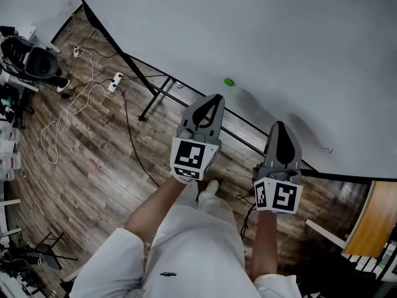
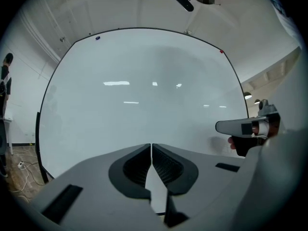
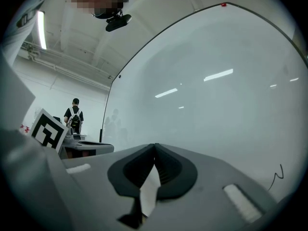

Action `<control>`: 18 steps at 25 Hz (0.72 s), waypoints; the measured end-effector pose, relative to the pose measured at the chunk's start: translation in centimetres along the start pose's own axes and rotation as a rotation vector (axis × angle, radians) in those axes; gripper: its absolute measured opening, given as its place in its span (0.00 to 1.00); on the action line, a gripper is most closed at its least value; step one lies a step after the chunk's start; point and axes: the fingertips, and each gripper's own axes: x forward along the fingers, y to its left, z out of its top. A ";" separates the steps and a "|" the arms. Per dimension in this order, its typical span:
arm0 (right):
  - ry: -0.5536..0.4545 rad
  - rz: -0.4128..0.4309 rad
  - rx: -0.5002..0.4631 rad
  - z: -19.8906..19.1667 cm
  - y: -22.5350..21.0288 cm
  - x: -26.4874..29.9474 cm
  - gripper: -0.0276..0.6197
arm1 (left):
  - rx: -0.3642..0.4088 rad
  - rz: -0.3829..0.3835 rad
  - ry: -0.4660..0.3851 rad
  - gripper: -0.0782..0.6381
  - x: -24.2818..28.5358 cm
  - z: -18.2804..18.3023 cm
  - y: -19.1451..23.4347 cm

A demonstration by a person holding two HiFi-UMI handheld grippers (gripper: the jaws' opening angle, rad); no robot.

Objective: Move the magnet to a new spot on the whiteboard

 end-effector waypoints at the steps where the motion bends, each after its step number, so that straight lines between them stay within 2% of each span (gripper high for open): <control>1: 0.000 0.003 -0.003 0.2 0.0 -0.2 0.05 | 0.002 0.003 -0.003 0.13 -0.5 0.4 -0.1; 10: 0.003 0.098 -0.053 3.3 1.4 -2.2 0.05 | -0.028 0.003 -0.007 0.12 -5.1 3.7 -1.4; 18: -0.028 0.107 -0.052 6.2 1.6 -4.2 0.05 | 0.004 0.000 0.013 0.12 -8.1 6.5 -2.5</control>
